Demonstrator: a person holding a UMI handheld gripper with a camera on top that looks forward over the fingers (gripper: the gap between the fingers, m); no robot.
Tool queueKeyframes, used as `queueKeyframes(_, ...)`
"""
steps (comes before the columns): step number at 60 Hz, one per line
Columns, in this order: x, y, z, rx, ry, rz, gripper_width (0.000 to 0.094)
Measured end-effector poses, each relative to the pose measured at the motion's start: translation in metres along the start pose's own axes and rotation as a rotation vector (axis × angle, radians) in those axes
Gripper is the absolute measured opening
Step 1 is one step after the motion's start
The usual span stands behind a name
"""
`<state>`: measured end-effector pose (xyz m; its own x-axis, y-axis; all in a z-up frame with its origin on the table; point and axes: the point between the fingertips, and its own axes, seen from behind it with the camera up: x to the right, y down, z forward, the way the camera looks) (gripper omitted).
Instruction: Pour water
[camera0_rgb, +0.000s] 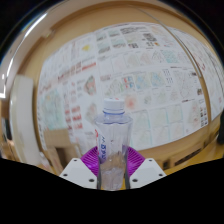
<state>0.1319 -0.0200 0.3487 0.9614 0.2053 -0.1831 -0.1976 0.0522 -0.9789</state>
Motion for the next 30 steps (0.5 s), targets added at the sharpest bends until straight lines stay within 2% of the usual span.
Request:
queueKeyframes(4,0.026,0.04,0.002,-0.077,0.049,-0.082,0.0311)
queueKeyframes(11,0.055,0.123,0.004,-0.217,0.077,-0.172,0.0313)
queueKeyframes(19,0.074,0.193,0.002,-0.325,0.093,-0.233,0.0311)
queueKeyframes(25,0.083,0.225,-0.004,-0.357,0.101,-0.22,0.0313)
queueKeyframes(26,0.085,0.229,-0.005,-0.36,0.104,-0.221,0.0338)
queueKeyframes(30,0.086,0.227,-0.003,-0.319,0.11,-0.205,0.0316)
